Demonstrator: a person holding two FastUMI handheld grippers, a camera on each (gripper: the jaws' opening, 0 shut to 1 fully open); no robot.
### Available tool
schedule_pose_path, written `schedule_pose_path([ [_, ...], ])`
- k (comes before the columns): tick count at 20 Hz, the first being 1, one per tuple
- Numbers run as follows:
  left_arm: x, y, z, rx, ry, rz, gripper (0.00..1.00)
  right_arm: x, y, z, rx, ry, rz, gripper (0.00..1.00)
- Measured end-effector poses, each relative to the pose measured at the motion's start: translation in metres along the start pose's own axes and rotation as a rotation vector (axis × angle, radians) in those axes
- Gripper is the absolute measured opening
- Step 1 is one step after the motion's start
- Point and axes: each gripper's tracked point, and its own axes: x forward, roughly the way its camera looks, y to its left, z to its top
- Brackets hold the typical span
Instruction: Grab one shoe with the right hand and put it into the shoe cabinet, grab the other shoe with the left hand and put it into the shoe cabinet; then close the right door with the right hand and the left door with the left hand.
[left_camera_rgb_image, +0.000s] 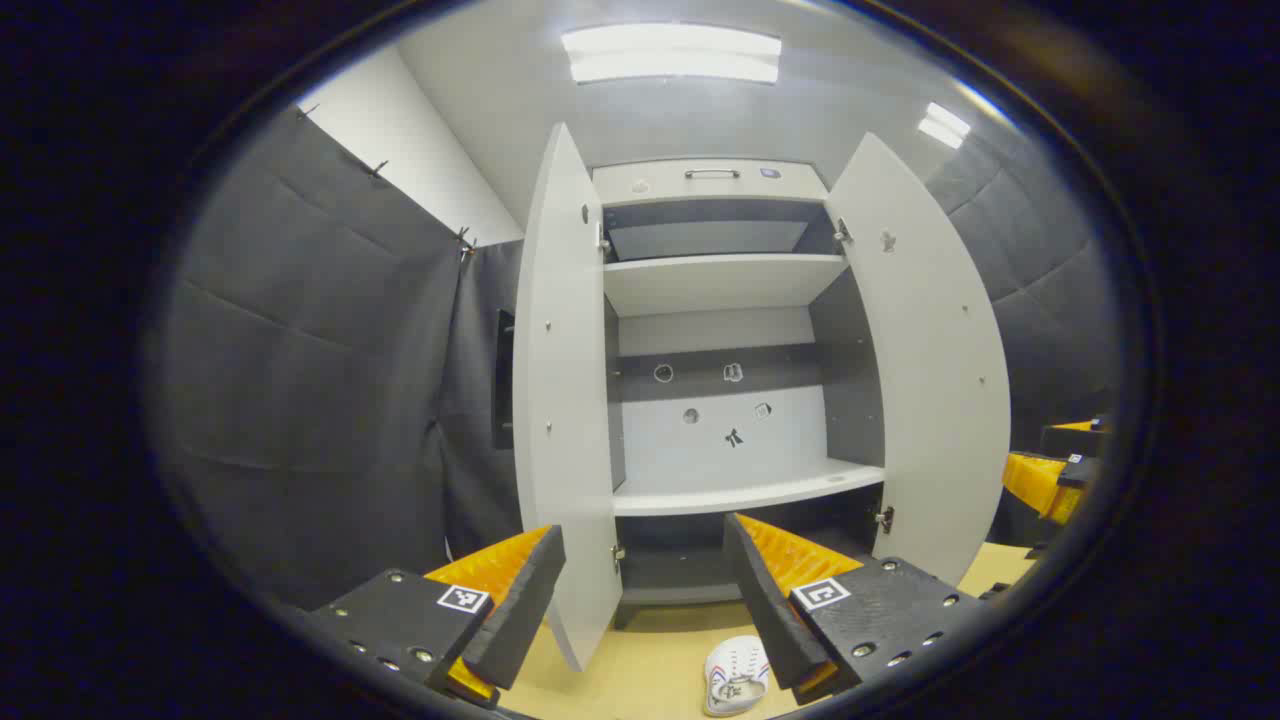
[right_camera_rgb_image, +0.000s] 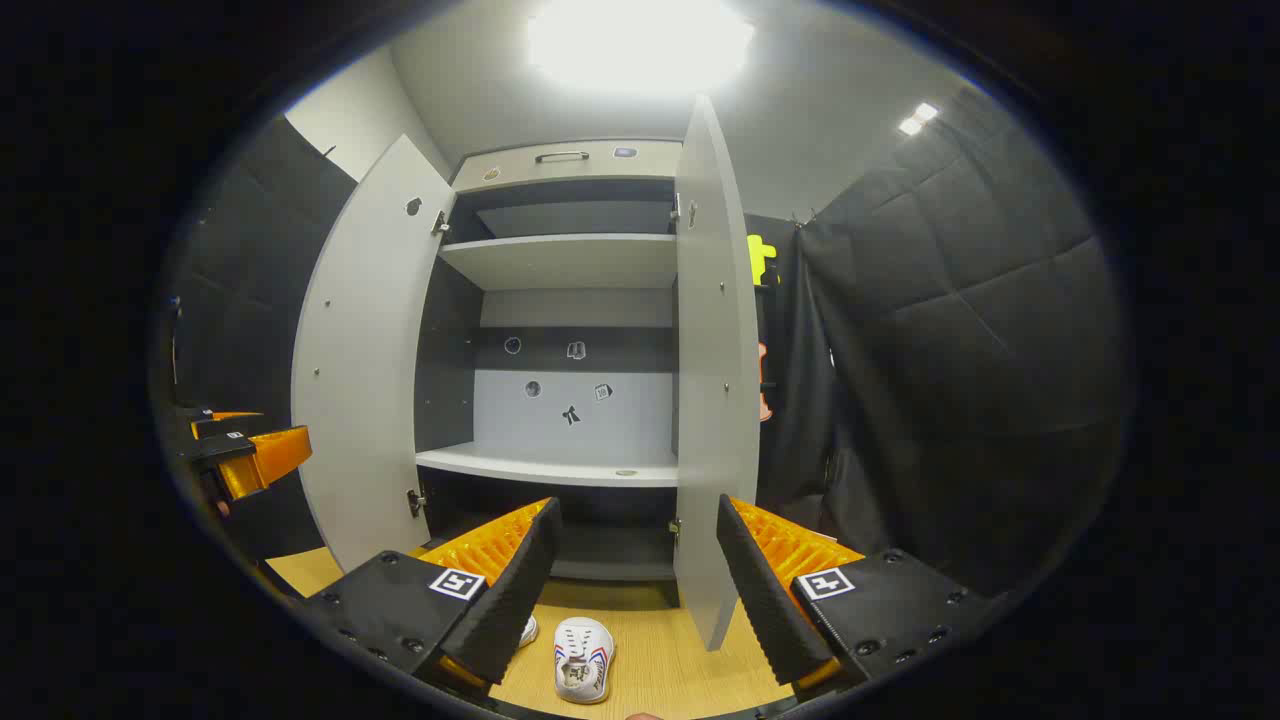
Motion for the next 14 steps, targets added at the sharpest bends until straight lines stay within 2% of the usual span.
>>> schedule_pose_path([
  [7, 0.005, 0.005, 0.007, 0.006, -0.018, 0.002, 0.94, 0.004, 0.003, -0.001, 0.006, -0.003, 0.008, 0.97],
  [14, 0.0, 0.016, 0.012, 0.008, -0.028, 0.021, 0.93, 0.009, 0.022, -0.011, 0.014, 0.027, 0.05, 0.98],
])
